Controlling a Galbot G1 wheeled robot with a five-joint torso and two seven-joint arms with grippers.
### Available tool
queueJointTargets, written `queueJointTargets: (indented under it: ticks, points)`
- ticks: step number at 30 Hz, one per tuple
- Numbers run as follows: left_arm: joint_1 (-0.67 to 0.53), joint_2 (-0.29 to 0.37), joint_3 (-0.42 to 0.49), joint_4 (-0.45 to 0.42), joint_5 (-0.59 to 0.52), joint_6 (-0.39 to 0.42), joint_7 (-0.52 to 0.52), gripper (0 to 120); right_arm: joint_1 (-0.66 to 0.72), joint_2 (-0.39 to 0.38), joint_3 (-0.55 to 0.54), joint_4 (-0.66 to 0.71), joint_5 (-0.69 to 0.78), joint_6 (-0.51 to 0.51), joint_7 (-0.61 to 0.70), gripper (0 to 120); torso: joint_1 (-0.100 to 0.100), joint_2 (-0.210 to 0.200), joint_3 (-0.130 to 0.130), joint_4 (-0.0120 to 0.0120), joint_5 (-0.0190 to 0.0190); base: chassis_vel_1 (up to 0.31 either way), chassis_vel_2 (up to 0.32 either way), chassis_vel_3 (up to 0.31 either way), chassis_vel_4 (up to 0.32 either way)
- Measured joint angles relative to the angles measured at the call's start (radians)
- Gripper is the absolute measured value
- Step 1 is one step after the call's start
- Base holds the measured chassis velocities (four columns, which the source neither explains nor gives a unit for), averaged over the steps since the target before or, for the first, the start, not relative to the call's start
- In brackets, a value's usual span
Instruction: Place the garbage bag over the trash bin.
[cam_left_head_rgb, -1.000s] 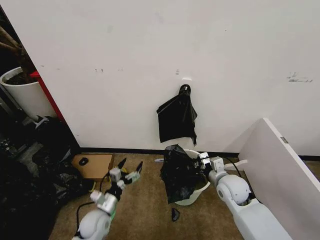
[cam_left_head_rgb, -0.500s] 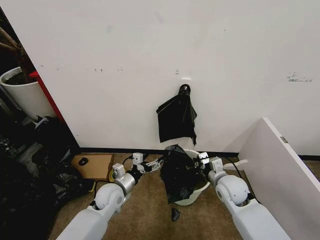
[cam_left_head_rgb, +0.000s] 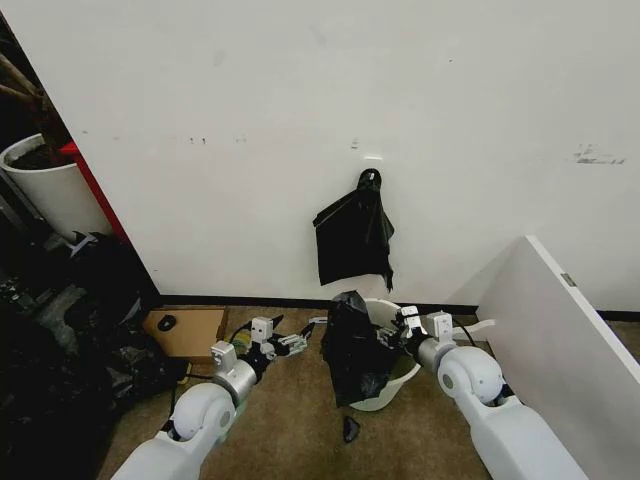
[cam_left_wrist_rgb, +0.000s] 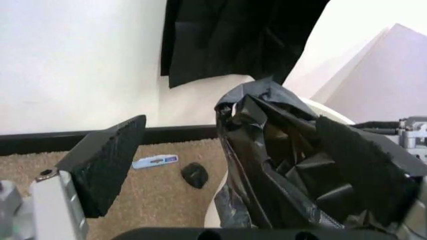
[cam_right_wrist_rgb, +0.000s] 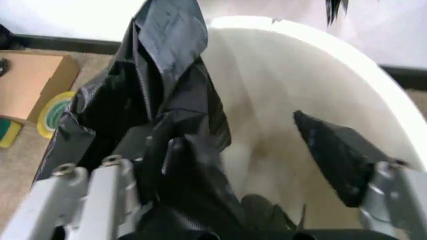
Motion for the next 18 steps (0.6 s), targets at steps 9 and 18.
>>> queueJointTargets:
  ticks: [9,18]
  points:
    - [0.024,-0.003,-0.010,-0.007,0.030,-0.013,-0.004,100,-0.008,-0.001,0.032,0.025,0.006,0.061,-0.011,98,0.000,0.000,0.000,0.0000,-0.0001,0.000,0.000,0.000,0.000]
    - [0.045,-0.009,-0.022,-0.022,0.050,-0.015,-0.016,100,-0.076,-0.045,0.020,0.037,0.003,0.077,-0.107,100,0.000,0.000,0.000,-0.0002,0.0000,0.000,0.000,0.000,0.000]
